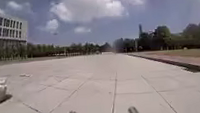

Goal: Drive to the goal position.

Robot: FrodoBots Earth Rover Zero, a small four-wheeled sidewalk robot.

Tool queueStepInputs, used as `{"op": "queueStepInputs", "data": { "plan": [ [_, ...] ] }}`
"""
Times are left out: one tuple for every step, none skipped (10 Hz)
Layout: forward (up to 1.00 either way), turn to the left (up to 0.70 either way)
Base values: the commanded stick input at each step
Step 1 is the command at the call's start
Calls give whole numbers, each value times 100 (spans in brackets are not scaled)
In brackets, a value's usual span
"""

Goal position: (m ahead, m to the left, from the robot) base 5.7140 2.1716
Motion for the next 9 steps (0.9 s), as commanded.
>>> {"op": "queueStepInputs", "data": {
  "plan": [
    [70,0],
    [70,0],
    [70,0],
    [70,0],
    [70,0],
    [70,0],
    [70,0],
    [70,0],
    [70,0]
  ]
}}
